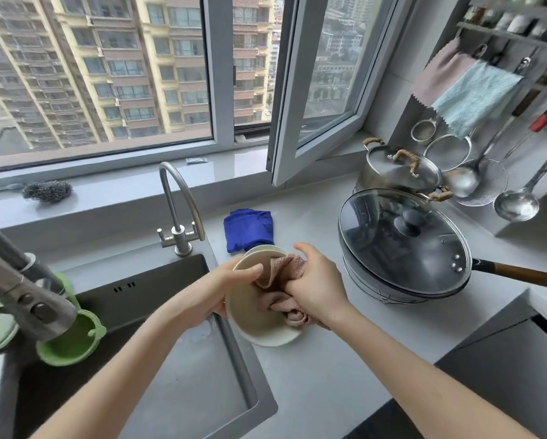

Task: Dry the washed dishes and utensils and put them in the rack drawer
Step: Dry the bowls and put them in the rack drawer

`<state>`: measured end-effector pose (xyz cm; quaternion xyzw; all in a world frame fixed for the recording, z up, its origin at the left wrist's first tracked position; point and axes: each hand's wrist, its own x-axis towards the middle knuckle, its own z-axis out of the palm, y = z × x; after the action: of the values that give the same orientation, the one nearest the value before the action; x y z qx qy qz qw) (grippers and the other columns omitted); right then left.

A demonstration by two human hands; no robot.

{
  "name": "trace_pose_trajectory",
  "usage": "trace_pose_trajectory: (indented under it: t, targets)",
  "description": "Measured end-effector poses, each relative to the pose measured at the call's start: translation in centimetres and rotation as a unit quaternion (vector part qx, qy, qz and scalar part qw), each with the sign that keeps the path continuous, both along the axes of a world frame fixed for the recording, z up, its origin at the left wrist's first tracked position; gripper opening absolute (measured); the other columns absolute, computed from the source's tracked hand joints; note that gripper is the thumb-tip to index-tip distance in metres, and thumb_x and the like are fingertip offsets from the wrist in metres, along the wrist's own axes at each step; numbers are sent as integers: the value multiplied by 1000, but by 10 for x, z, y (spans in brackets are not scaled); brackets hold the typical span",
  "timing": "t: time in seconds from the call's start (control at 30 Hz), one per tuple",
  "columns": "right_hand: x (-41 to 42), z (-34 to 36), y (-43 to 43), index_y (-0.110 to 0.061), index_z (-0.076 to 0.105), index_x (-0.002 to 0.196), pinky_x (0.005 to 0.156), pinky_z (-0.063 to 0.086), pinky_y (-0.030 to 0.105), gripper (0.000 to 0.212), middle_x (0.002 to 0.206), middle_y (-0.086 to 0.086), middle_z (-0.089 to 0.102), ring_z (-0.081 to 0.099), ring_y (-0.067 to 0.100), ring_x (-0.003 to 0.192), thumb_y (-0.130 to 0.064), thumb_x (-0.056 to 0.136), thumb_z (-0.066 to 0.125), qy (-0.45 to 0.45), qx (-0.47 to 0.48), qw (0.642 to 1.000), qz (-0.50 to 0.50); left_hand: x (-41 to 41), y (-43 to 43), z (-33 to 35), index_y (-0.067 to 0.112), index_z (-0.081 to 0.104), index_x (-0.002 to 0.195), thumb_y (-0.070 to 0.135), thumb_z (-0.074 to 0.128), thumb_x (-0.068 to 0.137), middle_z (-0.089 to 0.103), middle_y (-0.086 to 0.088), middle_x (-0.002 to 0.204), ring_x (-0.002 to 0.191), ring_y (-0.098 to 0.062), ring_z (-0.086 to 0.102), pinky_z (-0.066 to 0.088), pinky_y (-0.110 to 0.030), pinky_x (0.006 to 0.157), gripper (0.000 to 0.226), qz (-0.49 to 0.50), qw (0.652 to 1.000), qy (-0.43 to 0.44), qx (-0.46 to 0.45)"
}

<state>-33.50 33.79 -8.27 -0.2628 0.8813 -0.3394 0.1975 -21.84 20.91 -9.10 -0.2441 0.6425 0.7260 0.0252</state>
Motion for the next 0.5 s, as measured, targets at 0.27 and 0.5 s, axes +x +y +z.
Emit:
trace_pose_trajectory:
  t: [0.27,0.5]
  targets:
    - [10,25,28,-56,41,132,97,44,42,46,145,-8,41,59,9,102,-60,86,47,167,-180,957,157,-2,13,2,38,61,120,62,40,84,65,-4,123,113,-33,60,35,-63,103,48,16,994,66,88]
    - [2,24,69,-18,60,125,118,11,48,71,128,11,59,45,33,128,-71,86,35,463,29,745,479,-6,33,24,29,66,115,72,44,70,70,-7,113,103,-29,66,51,-46,90,66,28,999,-15,20]
